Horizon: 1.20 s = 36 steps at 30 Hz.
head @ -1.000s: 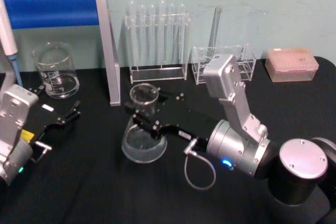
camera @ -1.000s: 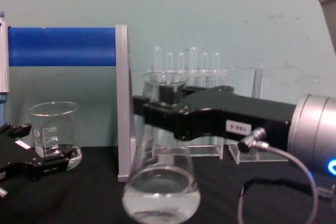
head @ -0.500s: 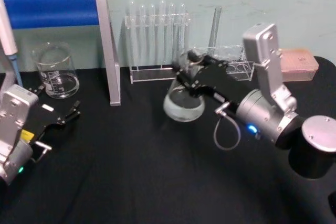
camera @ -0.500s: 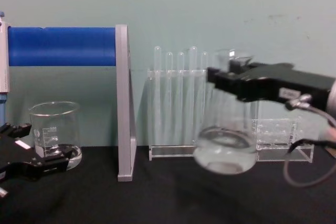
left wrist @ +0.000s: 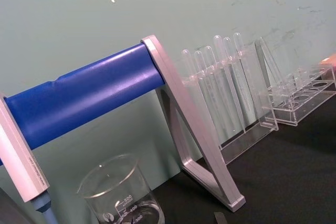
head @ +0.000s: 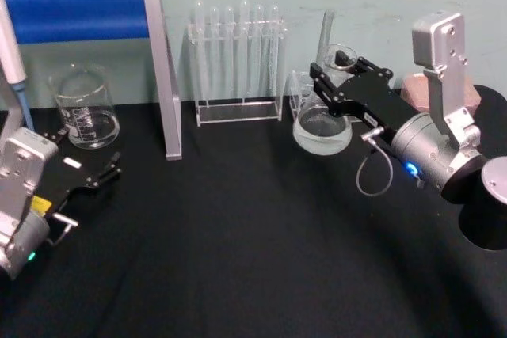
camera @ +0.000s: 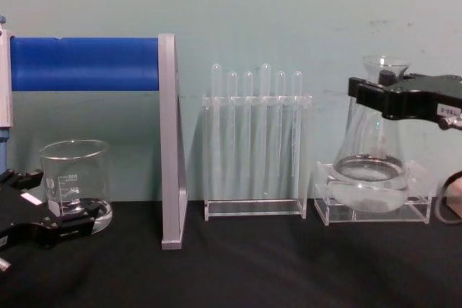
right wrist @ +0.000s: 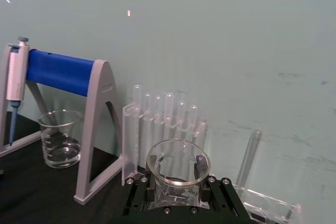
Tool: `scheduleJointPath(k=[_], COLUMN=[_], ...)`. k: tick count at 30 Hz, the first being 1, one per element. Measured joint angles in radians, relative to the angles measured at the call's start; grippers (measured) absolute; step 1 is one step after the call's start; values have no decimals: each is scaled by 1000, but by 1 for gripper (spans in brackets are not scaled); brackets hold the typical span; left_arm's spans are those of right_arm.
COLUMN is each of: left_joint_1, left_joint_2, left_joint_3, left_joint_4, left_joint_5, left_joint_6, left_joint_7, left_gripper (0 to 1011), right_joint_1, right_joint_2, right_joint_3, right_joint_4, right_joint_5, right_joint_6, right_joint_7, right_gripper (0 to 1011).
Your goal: Grasp the erlenmeyer flask with one hand, shake it three times, then place it back.
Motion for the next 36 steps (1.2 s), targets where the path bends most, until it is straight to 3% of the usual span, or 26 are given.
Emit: scheduleJointPath(k=[11,25,36], left_joint_1=[0,0,0], left_joint_2=[0,0,0], left_joint_3=[0,0,0], left_joint_4=[0,0,0], left_joint_5=[0,0,0], left_joint_6=[0,0,0], left_joint_7=[0,0,0], left_gripper=[1001,1001,1001], right_joint_1=[0,-42,-81], right_joint_2=[-16,-20,12], right_joint_3=[10,-94,-194], right_joint_4=[4,-77,-158], right_joint_5=[-12,-5,21], right_joint_6=[4,30,37], right_joint_7=[12,100,169], right_gripper=[450,450,450])
